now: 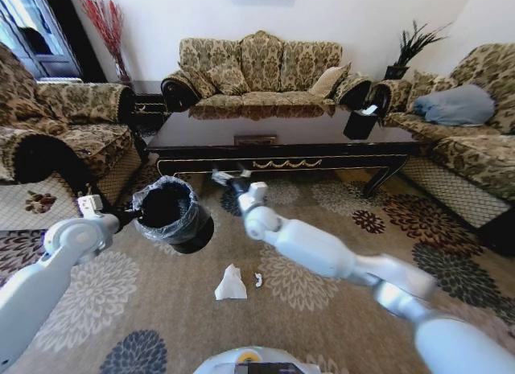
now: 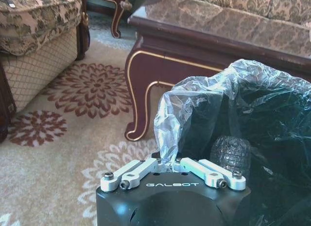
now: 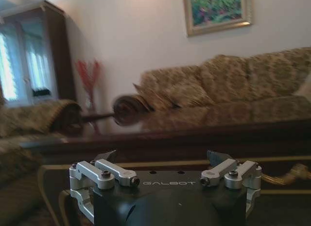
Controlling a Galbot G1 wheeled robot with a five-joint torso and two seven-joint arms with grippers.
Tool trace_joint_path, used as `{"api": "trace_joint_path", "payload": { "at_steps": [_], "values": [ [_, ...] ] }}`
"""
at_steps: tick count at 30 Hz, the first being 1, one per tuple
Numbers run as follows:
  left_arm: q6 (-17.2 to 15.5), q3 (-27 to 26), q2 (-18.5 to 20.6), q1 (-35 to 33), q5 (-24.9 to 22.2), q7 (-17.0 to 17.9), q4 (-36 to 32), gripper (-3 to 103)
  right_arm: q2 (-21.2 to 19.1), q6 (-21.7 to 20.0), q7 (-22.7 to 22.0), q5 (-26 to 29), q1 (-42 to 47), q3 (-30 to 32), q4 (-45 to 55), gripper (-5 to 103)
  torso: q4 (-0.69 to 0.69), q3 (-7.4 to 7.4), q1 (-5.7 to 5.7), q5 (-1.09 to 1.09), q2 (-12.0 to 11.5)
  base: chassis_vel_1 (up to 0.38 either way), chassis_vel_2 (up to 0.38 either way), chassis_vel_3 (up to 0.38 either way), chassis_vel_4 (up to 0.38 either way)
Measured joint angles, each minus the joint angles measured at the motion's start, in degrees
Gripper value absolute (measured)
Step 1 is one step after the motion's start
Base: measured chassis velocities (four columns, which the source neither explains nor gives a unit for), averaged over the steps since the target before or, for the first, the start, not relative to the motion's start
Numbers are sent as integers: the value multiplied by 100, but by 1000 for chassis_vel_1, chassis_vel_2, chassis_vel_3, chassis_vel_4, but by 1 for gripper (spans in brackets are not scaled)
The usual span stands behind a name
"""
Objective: Move to the front of the table and pick up the trash from the floor, then place it into the trash bin.
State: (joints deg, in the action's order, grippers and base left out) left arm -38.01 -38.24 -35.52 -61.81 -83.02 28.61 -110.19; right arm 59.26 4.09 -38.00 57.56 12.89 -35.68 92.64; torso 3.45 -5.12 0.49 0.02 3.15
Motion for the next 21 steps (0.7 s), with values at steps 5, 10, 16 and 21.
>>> {"api": "trace_joint_path", "payload": {
  "at_steps": [5,10,16,21],
  "values": [
    [1,-160,86,14,-111,41,19,3,-337,-939,-645,115,451,52,184,100,-5,0,0,0,0,0,0,0,0],
    [3,-284,178,5,-181,59,32,3,-508,-1702,-1014,387,971,-148,311,100,-4,0,0,-1,0,0,0,0,0],
    [4,-284,203,-48,-152,64,-23,3,-502,-2230,-953,846,1353,-361,432,100,-4,0,0,-2,0,0,0,0,0],
    [4,-327,181,-128,-88,69,-116,3,-436,-2539,-875,905,1283,-981,448,100,-5,1,0,-3,0,0,0,0,0]
  ]
}}
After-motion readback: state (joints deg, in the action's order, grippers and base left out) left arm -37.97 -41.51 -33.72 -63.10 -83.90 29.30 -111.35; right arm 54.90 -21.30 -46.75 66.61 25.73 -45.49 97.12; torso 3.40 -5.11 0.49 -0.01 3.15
